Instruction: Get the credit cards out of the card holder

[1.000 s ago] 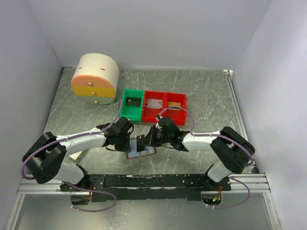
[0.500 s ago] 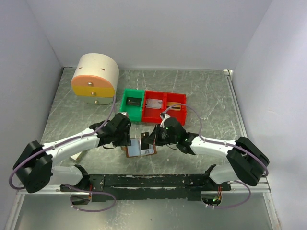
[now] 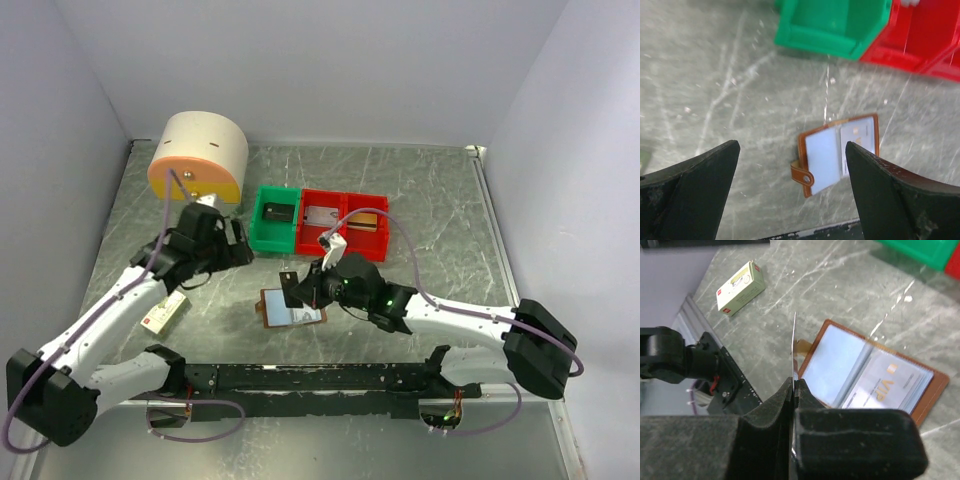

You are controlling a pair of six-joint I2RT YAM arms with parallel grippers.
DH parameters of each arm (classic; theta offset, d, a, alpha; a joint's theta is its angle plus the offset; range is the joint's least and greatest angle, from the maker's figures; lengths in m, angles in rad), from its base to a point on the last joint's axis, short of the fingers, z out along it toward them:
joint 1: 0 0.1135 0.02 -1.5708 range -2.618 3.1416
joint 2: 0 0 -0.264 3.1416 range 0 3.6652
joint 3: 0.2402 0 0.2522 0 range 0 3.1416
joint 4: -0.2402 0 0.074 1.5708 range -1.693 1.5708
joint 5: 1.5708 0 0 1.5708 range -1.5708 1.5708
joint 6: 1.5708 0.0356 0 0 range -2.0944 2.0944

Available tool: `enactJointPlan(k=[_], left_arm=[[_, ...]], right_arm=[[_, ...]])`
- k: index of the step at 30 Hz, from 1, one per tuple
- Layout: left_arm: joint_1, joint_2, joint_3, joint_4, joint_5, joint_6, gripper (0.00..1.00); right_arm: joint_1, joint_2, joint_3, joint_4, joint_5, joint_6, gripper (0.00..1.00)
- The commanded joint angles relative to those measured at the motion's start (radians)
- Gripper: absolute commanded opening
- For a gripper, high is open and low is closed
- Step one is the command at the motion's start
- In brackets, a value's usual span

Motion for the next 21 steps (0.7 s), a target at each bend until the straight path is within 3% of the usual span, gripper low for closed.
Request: enactJointPlan(k=[1, 4, 7, 10, 14, 21], left_arm=[[0.166, -0.073, 0.071, -0.069, 0.053, 0.115, 1.00], [0.267, -0.121, 0.070, -0.086, 0.037, 0.173, 1.00], [0.282, -0.154, 0.069, -0.101, -0.052, 0.205, 1.00], [0.282, -0.194, 0.062, -0.065, -0.054, 0.243, 0.99], [0.282, -0.241, 0.018, 0.008, -0.075, 0.278, 1.00], [0.281, -0.306, -0.053, 0.121, -0.058, 0.325, 1.00]], right_arm=[[0.052, -0.018, 0.064, -0.013, 0.163, -0.198, 0.00], [0.067, -0.020, 0.086, -0.004, 0.190, -0.344, 0.00], [0.067, 0.009, 0.144, -0.046, 0.276, -0.450, 0.00], [0.059, 0.082, 0.254, -0.162, 0.369, -0.549, 0.00], [-0.010, 0.230, 0.442, -0.304, 0.326, -0.603, 0.00], [-0.100, 0.445, 0.704, -0.395, 0.292, -0.668, 0.00]])
